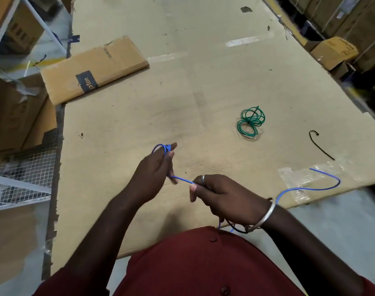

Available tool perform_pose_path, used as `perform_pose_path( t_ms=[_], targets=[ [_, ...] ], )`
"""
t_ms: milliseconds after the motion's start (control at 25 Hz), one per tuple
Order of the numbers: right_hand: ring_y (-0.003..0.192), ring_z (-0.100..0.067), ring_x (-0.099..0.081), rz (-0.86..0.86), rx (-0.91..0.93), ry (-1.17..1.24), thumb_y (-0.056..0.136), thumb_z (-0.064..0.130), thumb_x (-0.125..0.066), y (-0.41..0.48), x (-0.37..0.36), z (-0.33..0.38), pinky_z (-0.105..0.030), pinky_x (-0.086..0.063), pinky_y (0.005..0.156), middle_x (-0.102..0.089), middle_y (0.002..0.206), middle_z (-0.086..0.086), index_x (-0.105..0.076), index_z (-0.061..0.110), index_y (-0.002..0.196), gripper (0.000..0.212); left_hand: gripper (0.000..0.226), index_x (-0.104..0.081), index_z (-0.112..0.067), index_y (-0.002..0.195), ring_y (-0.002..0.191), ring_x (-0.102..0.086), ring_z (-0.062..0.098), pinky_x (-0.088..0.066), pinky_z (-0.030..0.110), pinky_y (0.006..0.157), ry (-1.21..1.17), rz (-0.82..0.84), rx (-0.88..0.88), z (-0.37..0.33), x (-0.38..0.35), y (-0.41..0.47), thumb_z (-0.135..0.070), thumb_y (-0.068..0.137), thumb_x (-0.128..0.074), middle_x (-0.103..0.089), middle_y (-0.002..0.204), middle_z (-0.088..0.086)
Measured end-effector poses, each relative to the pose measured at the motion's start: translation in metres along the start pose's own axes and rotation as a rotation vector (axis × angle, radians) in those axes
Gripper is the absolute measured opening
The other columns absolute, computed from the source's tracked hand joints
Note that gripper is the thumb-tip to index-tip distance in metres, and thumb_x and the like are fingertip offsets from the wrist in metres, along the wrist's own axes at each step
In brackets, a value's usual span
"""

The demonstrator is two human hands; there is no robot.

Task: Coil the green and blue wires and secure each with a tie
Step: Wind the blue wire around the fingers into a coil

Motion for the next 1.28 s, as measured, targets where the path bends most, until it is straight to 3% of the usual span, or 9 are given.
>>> perform_pose_path(
  t_ms=[120, 280, 560, 720, 800, 880, 960, 1120, 1280],
  targets=[
    [0.061, -0.018, -0.058, 0.0, 0.016, -0.261, 0.103, 0.033, -0.056, -0.001, 0.016, -0.005, -0.038, -0.05, 0.064, -0.069, 0.078, -0.008, -0.072, 0.025, 0.092, 0.022, 0.045, -0.068, -0.024, 0.081, 0.084, -0.073, 0.01, -0.056, 0.042, 0.074, 0.134, 0.176, 0.097, 0.018, -0.009, -0.005, -0.046, 0.107, -0.039, -0.073, 0.089, -0.013],
    [0.062, -0.006, -0.056, -0.069, 0.039, -0.371, 0.095, 0.038, -0.069, 0.004, 0.055, -0.012, -0.033, -0.048, 0.064, -0.071, 0.074, 0.003, -0.072, 0.033, 0.083, 0.013, 0.049, -0.077, -0.022, 0.074, 0.049, -0.047, 0.014, -0.041, 0.033, 0.061, -0.251, 0.488, 0.192, 0.008, -0.031, -0.036, -0.044, 0.102, -0.044, -0.049, 0.067, 0.03],
    [0.071, -0.003, -0.059, -0.589, 0.264, -0.491, 0.09, 0.042, -0.074, 0.011, 0.075, -0.017, -0.03, -0.048, 0.065, -0.063, 0.101, 0.012, -0.079, 0.033, 0.1, 0.014, 0.033, -0.07, -0.001, 0.1, 0.046, -0.025, 0.007, -0.022, 0.021, 0.048, -0.868, 0.635, 0.187, -0.006, -0.034, -0.067, -0.028, 0.105, -0.051, -0.049, 0.057, -0.003],
    [0.08, -0.013, -0.068, -0.944, 0.164, -0.028, 0.095, 0.012, -0.072, 0.011, 0.099, -0.053, -0.023, -0.053, 0.072, -0.067, 0.098, -0.004, -0.074, 0.014, 0.106, 0.011, 0.042, -0.057, 0.016, 0.131, 0.036, -0.024, 0.006, -0.024, 0.021, 0.041, -1.307, 0.75, 0.231, -0.024, -0.033, -0.078, -0.019, 0.108, -0.047, -0.023, 0.048, -0.004],
    [0.053, -0.015, -0.063, -0.796, -0.022, 0.465, 0.101, 0.011, -0.062, 0.024, 0.084, -0.074, -0.029, -0.054, 0.051, -0.068, 0.076, -0.004, -0.065, 0.01, 0.111, 0.011, 0.045, -0.05, 0.016, 0.138, 0.038, -0.022, 0.006, -0.023, 0.023, 0.041, -1.494, 0.778, 0.213, -0.031, -0.033, -0.077, -0.019, 0.111, -0.039, -0.02, 0.05, -0.002],
    [0.038, -0.009, -0.044, -0.642, -0.135, 0.445, 0.104, 0.014, -0.055, 0.031, 0.058, -0.084, -0.026, -0.038, 0.04, -0.055, 0.053, 0.006, -0.057, 0.012, 0.104, 0.003, 0.056, -0.051, 0.012, 0.138, 0.038, -0.02, 0.006, -0.017, 0.026, 0.04, -1.691, 0.803, 0.193, -0.038, -0.031, -0.067, -0.034, 0.111, -0.037, -0.02, 0.05, -0.004],
    [0.045, -0.012, -0.045, -0.534, -0.109, 0.008, 0.105, 0.022, -0.053, 0.031, 0.035, -0.087, -0.031, -0.035, 0.05, -0.052, 0.055, 0.007, -0.05, 0.015, 0.105, 0.008, 0.065, -0.057, 0.007, 0.133, 0.038, -0.019, 0.007, -0.015, 0.027, 0.042, -1.859, 0.743, 0.164, -0.039, -0.022, -0.048, -0.049, 0.109, -0.035, -0.021, 0.049, -0.006],
    [0.085, -0.038, -0.066, -0.097, -0.071, -0.561, 0.106, 0.035, -0.045, 0.024, -0.021, -0.072, -0.044, -0.045, 0.068, -0.07, 0.088, -0.012, -0.047, 0.014, 0.119, 0.024, 0.047, -0.057, 0.005, 0.131, 0.047, -0.033, 0.007, -0.03, 0.023, 0.048, -1.935, 0.24, 0.137, -0.016, 0.008, -0.001, -0.026, 0.114, -0.025, -0.047, 0.061, -0.006],
    [0.083, -0.029, -0.064, 0.037, 0.103, -0.609, 0.103, 0.049, -0.047, 0.01, -0.044, -0.015, -0.04, -0.042, 0.066, -0.066, 0.081, -0.003, -0.055, 0.023, 0.111, 0.028, 0.039, -0.054, 0.01, 0.131, 0.098, -0.077, 0.021, -0.06, 0.03, 0.085, -1.323, -0.343, 0.1, 0.015, 0.013, 0.025, -0.018, 0.113, -0.033, -0.078, 0.114, 0.01]
  ],
)
Point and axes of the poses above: each hand's wrist, its own y-axis towards the middle knuckle, its own x-axis out of the back of the hand, z = x × y, the point moved 6 cm from there along y, towards the middle knuckle
